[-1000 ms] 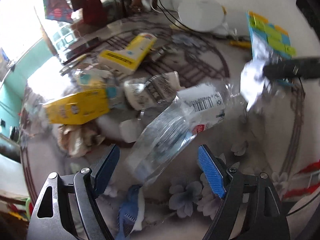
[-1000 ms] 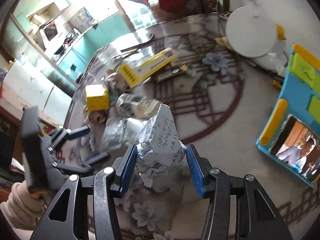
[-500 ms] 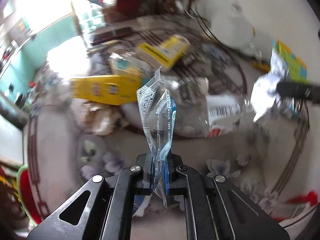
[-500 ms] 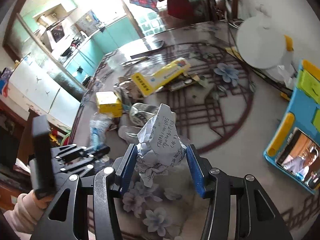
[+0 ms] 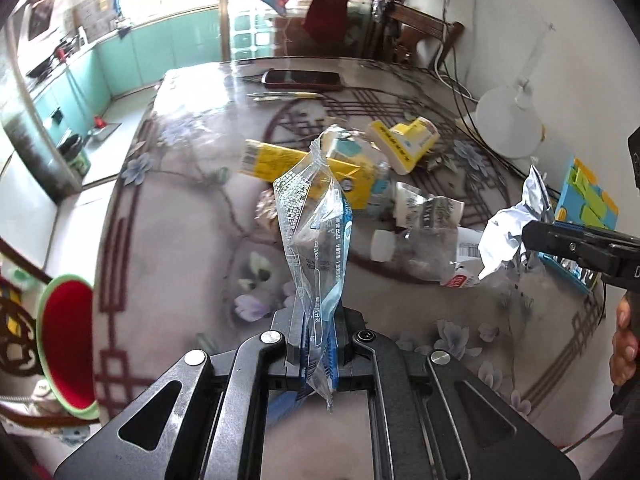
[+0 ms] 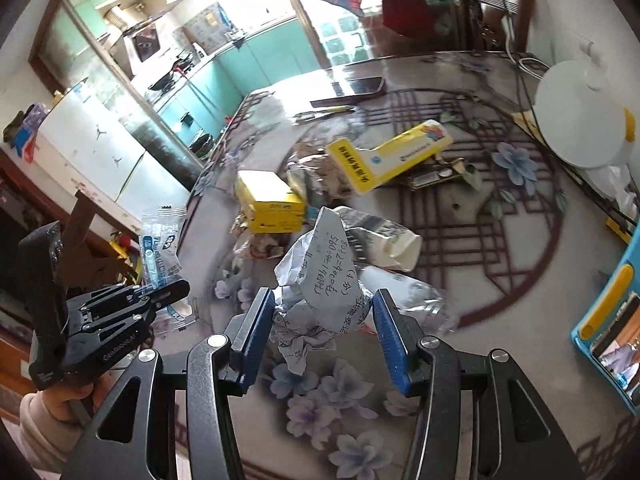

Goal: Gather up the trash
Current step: 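Carry both items to the red bin and open both grippers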

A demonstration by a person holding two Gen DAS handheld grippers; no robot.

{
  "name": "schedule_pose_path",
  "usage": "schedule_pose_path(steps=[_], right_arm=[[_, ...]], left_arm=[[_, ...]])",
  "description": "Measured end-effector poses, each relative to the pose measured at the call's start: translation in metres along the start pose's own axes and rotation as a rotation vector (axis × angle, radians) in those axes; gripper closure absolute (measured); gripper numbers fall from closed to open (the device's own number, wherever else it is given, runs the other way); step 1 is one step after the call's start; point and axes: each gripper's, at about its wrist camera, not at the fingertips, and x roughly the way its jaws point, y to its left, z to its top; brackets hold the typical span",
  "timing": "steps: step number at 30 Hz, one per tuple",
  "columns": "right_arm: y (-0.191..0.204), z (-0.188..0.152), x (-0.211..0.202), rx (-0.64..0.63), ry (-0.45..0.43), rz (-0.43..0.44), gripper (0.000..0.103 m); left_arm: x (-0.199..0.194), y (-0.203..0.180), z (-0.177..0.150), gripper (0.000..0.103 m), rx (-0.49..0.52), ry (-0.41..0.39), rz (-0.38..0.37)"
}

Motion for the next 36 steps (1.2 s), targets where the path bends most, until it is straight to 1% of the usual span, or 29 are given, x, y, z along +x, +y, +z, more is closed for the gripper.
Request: schedule_pose_path(steps=[13,18,22,30,36], right_arm=[[0.056,0.007,0.021,-0.083,0.020,0.016,0.054],[0.081,0.007,0.030,-0.107,0.030,0.020,0.054],[0.099,0.007,0.038,-0.128,0.039,0.022,0.054],[0.150,0.010,0.062,-0.175,0.054,0.033,0.054],[0.178,0.012,0.081,-0.203,0.075,0.031,0.054]], left_arm=[[-0.021,0.060,-0.011,0.096,-0.099,-0.030,0.022],[-0.022,0.091,-0.018,0.096,-0.176,-0.018,0.012],[-0.025,0.110,-0.024,0.096,-0.196,-0.020,0.028],[-0.028,0.160,-0.037,0.096,-0.240,-0.004,0.042],[-0.027,0.194,-0.046,0.096,-0.265,0.005,0.052]])
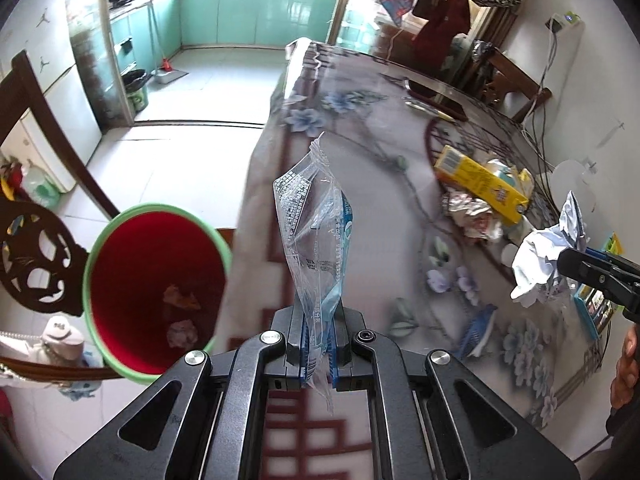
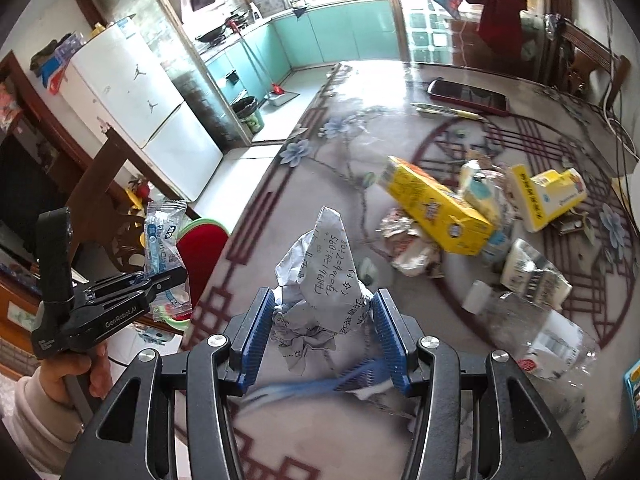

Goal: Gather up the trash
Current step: 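Carry both items to the red bin and open both grippers, then grasp crumpled paper bag with left gripper while right gripper grasps plastic water bottle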

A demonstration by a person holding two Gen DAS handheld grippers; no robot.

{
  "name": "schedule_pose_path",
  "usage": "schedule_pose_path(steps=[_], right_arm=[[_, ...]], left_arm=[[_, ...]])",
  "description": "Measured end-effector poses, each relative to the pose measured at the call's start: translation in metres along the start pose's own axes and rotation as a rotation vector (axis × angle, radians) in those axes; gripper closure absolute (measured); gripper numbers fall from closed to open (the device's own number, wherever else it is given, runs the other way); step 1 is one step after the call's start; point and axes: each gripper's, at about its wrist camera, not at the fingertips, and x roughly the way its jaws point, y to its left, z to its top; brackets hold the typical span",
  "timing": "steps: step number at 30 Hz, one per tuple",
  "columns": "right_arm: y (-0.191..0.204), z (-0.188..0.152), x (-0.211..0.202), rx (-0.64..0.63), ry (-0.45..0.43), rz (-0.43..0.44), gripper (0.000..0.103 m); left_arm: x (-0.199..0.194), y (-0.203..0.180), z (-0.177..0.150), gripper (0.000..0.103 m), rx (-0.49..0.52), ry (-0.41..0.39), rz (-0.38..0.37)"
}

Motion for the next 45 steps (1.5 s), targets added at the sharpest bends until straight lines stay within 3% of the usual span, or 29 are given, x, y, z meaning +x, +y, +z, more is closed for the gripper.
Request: schedule_pose_path(steps=[16,21,26,30,31,33,35,40,45], right_arm=[[0.064,0.022,0.039,-0.091,0.029,0.021,0.054],[0.091,0.043,0.060,-0.122,-0.004,0.126,0.054],[0.129,0.062,0.096,-0.154,0.032,0.286,0.054],[0.162,0.068,0.129,-0.224,0.094,0.348,0.053],[0.170,0.069,0.136,-0.241,0.105,0.359,0.052],[0.180,0.070,0.146,-0.250,0.113,0.378,0.051],[0.185,0.072,0.152,-0.243,0.110,0.386,0.049],[0.186,0.073,0.149,-0.235,0.096,0.368,0.047],[0.152,0.068,0.117,-0.202,0.056,0.314,0.047]], left_arm=[[0.012,0.062,0.010,0.096,-0.077,0.008,0.031],[0.017,0.078,0.010,0.096,-0.068,0.022,0.136],[0.015,0.114,0.007,0.096,-0.168,0.034,0.181],[0.011,0.144,0.000,0.096,-0.261,0.045,0.210],[0.012,0.147,0.000,0.094,-0.270,0.052,0.213],[0.008,0.155,-0.003,0.077,-0.289,0.043,0.234],[0.001,0.158,-0.005,0.035,-0.300,0.018,0.244],[-0.012,0.161,-0.004,0.031,-0.298,-0.027,0.277],[-0.011,0.148,0.000,0.031,-0.261,-0.037,0.247]])
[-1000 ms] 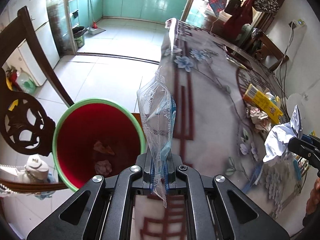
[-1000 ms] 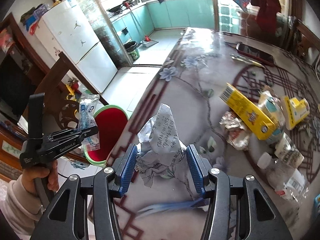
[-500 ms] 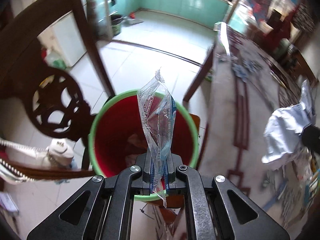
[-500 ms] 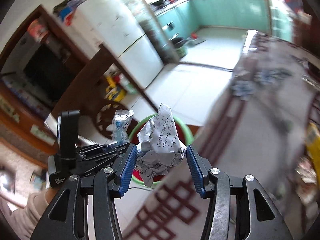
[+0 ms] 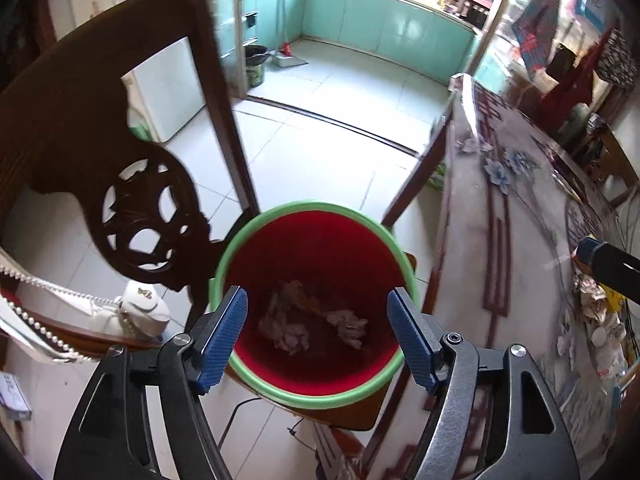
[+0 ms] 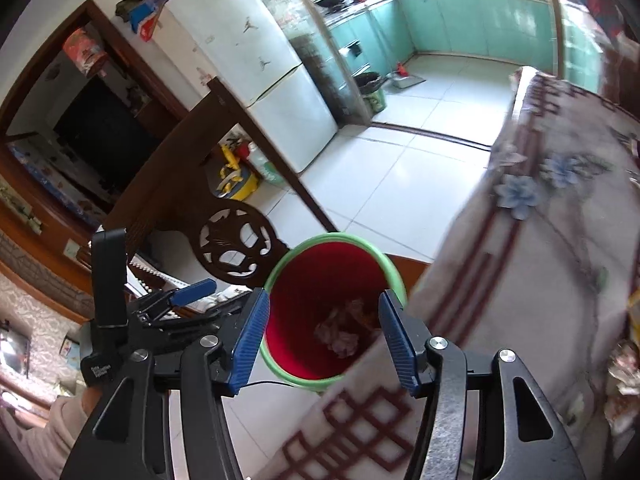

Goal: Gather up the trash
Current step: 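Grasp crumpled paper bag with left gripper while right gripper grasps plastic water bottle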

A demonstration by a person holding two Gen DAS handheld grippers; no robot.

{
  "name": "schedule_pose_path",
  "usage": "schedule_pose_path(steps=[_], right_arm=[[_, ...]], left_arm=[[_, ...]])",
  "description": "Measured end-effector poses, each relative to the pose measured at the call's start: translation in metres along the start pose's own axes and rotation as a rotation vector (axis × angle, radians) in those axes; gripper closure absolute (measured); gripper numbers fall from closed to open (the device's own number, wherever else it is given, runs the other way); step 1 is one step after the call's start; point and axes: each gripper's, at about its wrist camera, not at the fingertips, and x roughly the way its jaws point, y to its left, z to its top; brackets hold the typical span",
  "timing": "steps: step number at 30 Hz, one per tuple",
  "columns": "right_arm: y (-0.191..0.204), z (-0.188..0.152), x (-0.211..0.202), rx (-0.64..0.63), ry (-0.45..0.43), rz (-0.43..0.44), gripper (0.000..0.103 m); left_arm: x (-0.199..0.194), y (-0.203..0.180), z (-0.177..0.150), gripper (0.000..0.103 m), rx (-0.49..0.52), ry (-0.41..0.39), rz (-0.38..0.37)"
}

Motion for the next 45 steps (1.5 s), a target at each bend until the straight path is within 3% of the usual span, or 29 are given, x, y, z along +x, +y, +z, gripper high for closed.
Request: schedule_pose_path(steps=[4,8,14,17,23,32,36,40,45], right_arm=[[-0.029,-0.020,-0.041,0.033,-0.035,-0.097,0.047],[-0.067,-0.049,-0.085,0.022,-0.022,-0.266,0.046],[-0.146,-0.105,-0.144,-0.101,0.175,-0.549,0.043],[-0.184,-0.130,-0.164,-0.108,0.285,-0.594,0.042],[-0.243,-0.159,-0.182,-0.098,0.368,-0.585,0.042],[-0.278,-0.184,-0.148,-0.122,0.491,-0.455,0.041],[-0.285,-0.192,-0.153,-0.067,0.430,-0.390,0.046],[-0.287,-0.200,-0.175,0.040,0.306,-0.331,0.047],[-0.281,-0.214,-0.206,0.184,0.192,-0.281,0.047]], left_arm=[[0.002,-0.029,-0.001,0.030,0.063,0.007,-0.044],[0.002,-0.060,-0.002,0.030,0.110,0.013,-0.098],[-0.003,-0.118,-0.013,0.028,0.185,0.030,-0.183],[-0.007,-0.151,-0.024,0.028,0.237,0.046,-0.221],[-0.017,-0.210,-0.047,0.028,0.290,0.077,-0.276],[-0.023,-0.271,-0.068,0.028,0.327,0.096,-0.283],[-0.018,-0.303,-0.068,0.028,0.346,0.091,-0.281],[-0.009,-0.334,-0.063,0.028,0.378,0.082,-0.287],[0.023,-0.368,-0.062,0.025,0.445,0.137,-0.257]])
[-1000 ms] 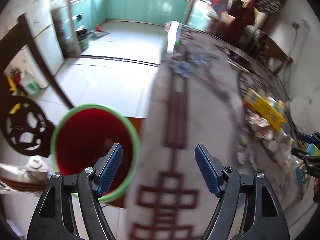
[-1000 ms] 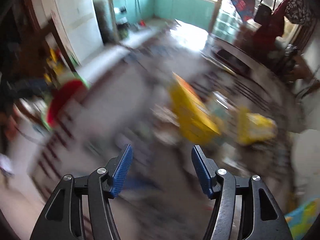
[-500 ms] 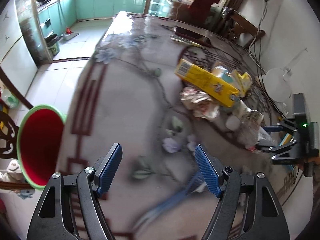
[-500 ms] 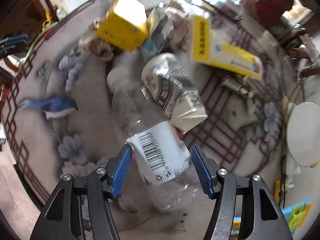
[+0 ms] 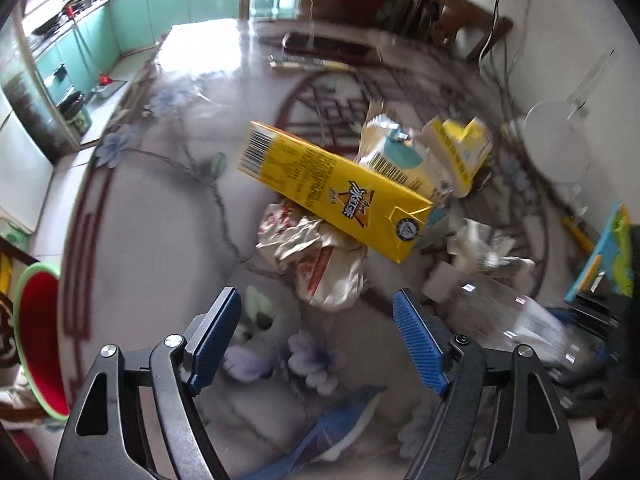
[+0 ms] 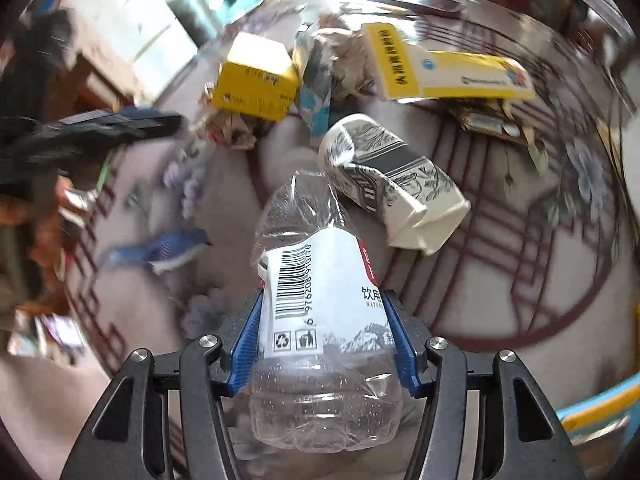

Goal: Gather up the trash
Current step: 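Grasp crumpled paper bag with left gripper while right gripper grasps plastic water bottle, then carry both items over the red bin and open both grippers to drop them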

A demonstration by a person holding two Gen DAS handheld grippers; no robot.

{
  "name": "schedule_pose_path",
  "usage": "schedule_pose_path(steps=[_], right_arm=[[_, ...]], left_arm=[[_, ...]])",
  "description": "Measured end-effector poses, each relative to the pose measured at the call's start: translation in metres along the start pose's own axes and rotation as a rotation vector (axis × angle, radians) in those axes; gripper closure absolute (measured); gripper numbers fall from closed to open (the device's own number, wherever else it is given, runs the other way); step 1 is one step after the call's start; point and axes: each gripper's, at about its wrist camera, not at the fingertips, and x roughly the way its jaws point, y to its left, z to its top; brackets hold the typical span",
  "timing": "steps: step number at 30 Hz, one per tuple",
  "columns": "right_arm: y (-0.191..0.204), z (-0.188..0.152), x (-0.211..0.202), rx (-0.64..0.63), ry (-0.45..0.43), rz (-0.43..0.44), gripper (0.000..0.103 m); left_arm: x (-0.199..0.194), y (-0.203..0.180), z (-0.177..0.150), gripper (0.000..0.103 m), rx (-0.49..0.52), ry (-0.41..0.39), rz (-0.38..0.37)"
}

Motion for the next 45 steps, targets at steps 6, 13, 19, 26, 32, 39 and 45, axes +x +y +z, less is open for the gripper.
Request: schedule_pose_path(steps=[6,13,19,26,32,39,45], right_arm=[[-0.021,-0.020,-0.018,0.209,-0.054,0.069,0.047],[-0.033,-0.031,-0.024,0.324,-0.071,0.167,0.048],[-0.023,-0.022,-0.028,0.392,-0.111,0.296,0.048],[0.005,-0.001,-0.037,0.360,-0.146,0.324,0.048],[0.023,0.008,-0.038,0.357,-0.151,0.328,0.048],[0.043,0.022,-0.037,0.338,-0.166,0.331,0.048],[0.064,0.027,-0.037,0.311,-0.162,0.330,0.047]], left_arm=[[0.034,-0.008,0.014,0.038,-0.004,0.046,0.039],[0.031,0.000,0.009,0.080,-0.062,0.046,0.039],[-0.015,0.012,-0.008,0.080,-0.088,-0.033,0.046],[-0.050,0.033,-0.027,0.080,-0.127,-0.069,0.049],[-0.061,0.047,-0.045,0.080,-0.179,-0.064,0.046],[-0.069,0.062,-0.056,0.080,-0.195,-0.072,0.037],[-0.077,0.079,-0.061,0.080,-0.221,-0.083,0.016]])
